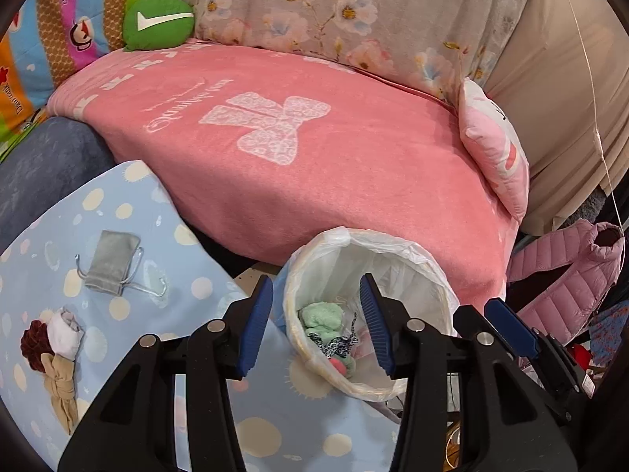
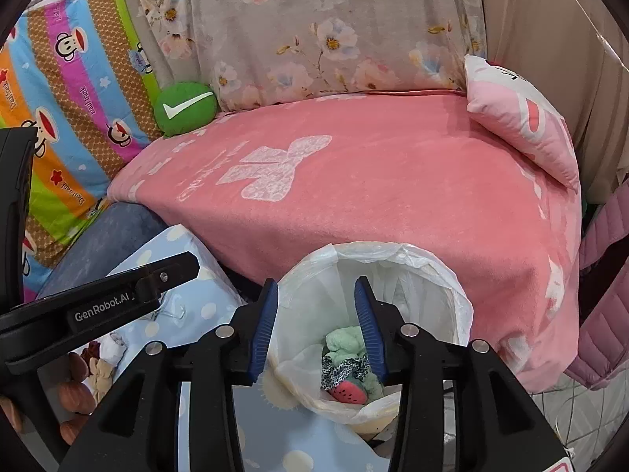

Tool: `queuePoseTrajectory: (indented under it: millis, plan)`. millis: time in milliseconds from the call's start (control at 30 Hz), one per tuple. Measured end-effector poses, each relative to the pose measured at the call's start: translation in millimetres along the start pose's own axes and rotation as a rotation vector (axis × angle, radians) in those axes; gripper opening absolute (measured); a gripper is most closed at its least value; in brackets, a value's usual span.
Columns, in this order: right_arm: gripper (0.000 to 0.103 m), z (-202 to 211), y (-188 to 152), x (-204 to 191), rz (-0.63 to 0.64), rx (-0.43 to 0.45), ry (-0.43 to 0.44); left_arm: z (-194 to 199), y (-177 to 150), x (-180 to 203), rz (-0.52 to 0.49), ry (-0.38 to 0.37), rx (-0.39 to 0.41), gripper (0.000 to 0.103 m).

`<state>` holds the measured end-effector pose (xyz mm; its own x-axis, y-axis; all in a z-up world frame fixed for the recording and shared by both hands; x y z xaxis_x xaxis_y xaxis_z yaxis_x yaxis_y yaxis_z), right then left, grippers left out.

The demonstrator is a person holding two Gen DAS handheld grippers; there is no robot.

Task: Organize soft objects
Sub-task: 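Move both open tools back to the remaining items on the sheet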

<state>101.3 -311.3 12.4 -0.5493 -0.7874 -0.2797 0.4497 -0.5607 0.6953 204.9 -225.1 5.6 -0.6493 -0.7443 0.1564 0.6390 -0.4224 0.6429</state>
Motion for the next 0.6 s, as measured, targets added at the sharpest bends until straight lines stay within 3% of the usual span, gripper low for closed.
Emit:
queuePoseTrajectory:
  millis: [600]
  plan:
    - [0.04,-15,-49,-87,0.124,-0.086,0.068,28,-45,-108,0.114,0.126,-0.001,0.046]
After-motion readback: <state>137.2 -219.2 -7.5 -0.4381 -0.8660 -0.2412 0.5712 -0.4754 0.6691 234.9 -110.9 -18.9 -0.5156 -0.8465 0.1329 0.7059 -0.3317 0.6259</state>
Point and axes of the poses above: each gripper's, at about its wrist camera, not at the fingertips, and z roughly against the way its jaws point, x to its right, y to its top, the point moved 10 cm from there along -z, roughly the way its jaws point, and after that the axes turned 7 degrees about -z, right-handed, at the moved point
